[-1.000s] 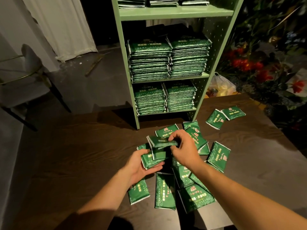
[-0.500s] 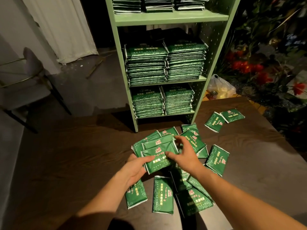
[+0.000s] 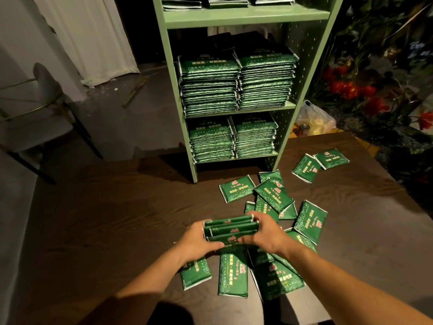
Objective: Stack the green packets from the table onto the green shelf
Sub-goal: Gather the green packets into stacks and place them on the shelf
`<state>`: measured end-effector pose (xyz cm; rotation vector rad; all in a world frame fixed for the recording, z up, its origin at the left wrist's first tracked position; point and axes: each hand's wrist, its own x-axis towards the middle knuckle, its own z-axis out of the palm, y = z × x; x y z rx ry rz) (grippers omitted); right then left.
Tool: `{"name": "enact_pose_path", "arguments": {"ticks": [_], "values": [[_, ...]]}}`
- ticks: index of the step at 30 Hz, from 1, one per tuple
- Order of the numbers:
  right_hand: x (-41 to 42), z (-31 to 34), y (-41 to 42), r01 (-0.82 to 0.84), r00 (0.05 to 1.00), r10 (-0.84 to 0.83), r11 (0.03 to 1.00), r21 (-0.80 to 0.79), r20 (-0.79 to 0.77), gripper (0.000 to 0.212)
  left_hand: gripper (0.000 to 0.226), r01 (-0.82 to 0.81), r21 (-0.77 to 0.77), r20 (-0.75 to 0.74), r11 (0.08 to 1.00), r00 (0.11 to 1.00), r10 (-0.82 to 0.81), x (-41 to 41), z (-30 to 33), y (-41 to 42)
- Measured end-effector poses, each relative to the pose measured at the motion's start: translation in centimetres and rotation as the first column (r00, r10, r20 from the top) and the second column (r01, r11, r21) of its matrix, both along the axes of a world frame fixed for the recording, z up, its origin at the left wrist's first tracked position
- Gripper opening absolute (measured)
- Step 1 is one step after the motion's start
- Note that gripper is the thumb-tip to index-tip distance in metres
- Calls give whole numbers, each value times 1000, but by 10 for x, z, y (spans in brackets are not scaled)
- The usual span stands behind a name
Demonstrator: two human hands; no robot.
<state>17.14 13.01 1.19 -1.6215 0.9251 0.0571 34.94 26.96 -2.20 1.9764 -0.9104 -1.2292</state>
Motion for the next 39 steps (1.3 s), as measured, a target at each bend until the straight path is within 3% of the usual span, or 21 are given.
{"name": "enact_pose_path", "arguments": {"ticks": [3, 6, 10, 14, 20, 23, 33, 39], "values": [[-10, -10, 11, -199, 976, 166, 946, -255, -143, 32, 46, 99, 10, 264, 995, 960, -98, -7, -6, 7], [-21, -19, 10, -316, 945, 236, 838, -446, -226, 38, 54, 148, 89, 327, 985, 930, -169, -9, -8, 9], [-24, -22, 9, -479, 875, 323, 688, -545, -362, 38, 40, 186, 143, 324, 972, 919, -223, -11, -9, 9], [-20, -21, 11, -425, 899, 299, 773, -471, -320, 26, 31, 194, 157, 280, 968, 932, -232, -13, -10, 5], [-3, 10, -10, -247, 962, 192, 915, -320, -195, 34, 35, 190, 106, 302, 976, 929, -214, 0, 12, -17], [3, 31, -22, -208, 975, 178, 941, -267, -133, 36, 35, 214, 81, 355, 973, 906, -229, 9, 27, -26], [12, 93, -58, -34, 993, 65, 954, -299, 95, 40, 32, 291, -37, 452, 956, 858, -243, 36, 116, -52], [18, 136, -75, -1, 976, 75, 939, -343, 202, 30, 89, 249, -36, 513, 968, 836, -196, 48, 167, -65]]}}
